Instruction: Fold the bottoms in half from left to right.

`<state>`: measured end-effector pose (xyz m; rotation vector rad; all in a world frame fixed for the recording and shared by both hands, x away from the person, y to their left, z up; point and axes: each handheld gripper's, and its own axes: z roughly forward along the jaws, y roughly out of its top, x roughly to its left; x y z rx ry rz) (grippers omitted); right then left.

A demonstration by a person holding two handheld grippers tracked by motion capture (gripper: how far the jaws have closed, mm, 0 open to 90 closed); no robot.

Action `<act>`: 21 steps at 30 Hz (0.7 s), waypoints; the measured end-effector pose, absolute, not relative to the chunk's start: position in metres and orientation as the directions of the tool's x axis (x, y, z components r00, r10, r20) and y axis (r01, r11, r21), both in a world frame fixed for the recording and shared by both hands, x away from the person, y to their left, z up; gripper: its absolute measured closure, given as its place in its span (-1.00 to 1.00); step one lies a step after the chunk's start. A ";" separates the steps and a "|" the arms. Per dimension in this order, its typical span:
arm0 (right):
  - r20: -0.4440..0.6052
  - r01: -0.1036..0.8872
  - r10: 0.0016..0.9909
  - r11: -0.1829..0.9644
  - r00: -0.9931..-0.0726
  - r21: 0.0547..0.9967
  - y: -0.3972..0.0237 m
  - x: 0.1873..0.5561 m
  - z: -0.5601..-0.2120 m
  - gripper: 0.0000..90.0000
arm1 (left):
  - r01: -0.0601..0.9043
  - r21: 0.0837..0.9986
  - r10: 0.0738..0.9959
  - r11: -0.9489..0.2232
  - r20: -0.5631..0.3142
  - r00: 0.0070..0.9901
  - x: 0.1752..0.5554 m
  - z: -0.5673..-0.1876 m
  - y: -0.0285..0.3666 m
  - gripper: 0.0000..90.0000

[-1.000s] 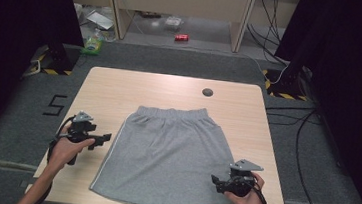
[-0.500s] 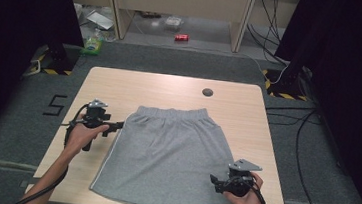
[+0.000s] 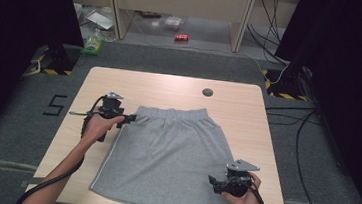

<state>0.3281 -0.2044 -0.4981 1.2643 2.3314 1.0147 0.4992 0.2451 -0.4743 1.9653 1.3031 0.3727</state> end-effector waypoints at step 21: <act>0.060 0.594 0.808 0.378 -0.586 0.710 -0.195 0.327 -0.499 -0.58 | 0.720 0.662 0.906 -0.208 -0.147 0.397 0.539 -0.490 0.222 -0.06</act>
